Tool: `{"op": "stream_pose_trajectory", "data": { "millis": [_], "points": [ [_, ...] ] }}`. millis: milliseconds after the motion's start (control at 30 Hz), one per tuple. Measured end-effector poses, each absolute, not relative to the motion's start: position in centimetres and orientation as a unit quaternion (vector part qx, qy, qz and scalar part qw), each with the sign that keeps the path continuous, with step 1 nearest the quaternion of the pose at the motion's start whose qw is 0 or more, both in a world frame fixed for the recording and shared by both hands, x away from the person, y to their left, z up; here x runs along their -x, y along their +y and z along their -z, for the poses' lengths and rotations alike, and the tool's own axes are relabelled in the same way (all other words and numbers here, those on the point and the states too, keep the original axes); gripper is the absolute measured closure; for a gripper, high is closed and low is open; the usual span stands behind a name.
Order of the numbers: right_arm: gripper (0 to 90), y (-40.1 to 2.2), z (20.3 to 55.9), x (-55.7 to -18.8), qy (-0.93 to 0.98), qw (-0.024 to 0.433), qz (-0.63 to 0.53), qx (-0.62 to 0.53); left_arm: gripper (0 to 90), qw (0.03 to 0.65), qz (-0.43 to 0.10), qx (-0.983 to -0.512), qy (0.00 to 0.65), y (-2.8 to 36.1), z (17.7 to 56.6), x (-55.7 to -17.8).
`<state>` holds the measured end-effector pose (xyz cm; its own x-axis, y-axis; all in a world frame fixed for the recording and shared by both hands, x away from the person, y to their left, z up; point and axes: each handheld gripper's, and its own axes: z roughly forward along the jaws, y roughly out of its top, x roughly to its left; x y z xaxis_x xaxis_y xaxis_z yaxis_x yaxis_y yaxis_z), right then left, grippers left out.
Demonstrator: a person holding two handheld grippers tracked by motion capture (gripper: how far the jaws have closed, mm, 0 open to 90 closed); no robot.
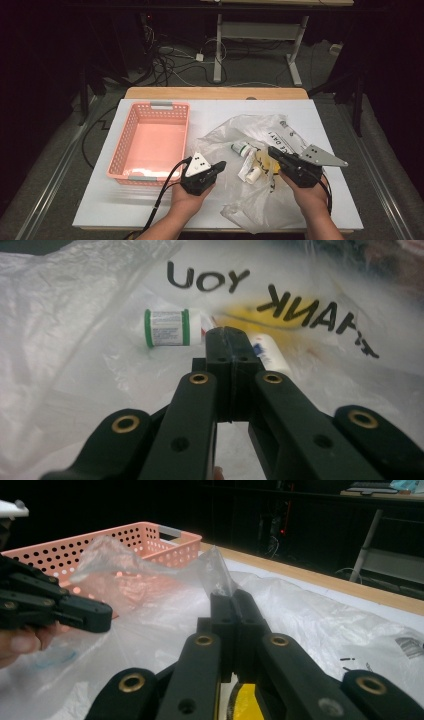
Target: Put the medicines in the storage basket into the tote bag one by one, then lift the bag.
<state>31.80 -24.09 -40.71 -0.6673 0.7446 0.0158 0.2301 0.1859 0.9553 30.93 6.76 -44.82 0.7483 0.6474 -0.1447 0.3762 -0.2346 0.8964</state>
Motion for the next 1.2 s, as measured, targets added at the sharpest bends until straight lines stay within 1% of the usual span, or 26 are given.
{"op": "stream_pose_trajectory", "data": {
  "millis": [200,433,933,1200],
  "points": [
    [90.0,-23.62,40.72,-31.87,0.735,0.243,-0.541,-0.329,88.7,0.530,-0.132,-0.769,0.333,6.85,44.47,-30.93],
    [90.0,-23.75,40.74,-31.65,0.732,0.245,-0.543,-0.330,88.7,0.533,-0.148,-0.766,0.327,6.66,43.89,-30.63],
    [90.0,-24.13,40.30,-31.47,0.727,0.248,-0.551,-0.326,88.6,0.540,-0.143,-0.757,0.338,6.85,44.00,-30.91],
    [90.0,-24.09,39.90,-31.70,0.716,0.261,-0.556,-0.332,88.7,0.550,-0.136,-0.752,0.338,6.82,44.01,-30.87]
  ]
}}
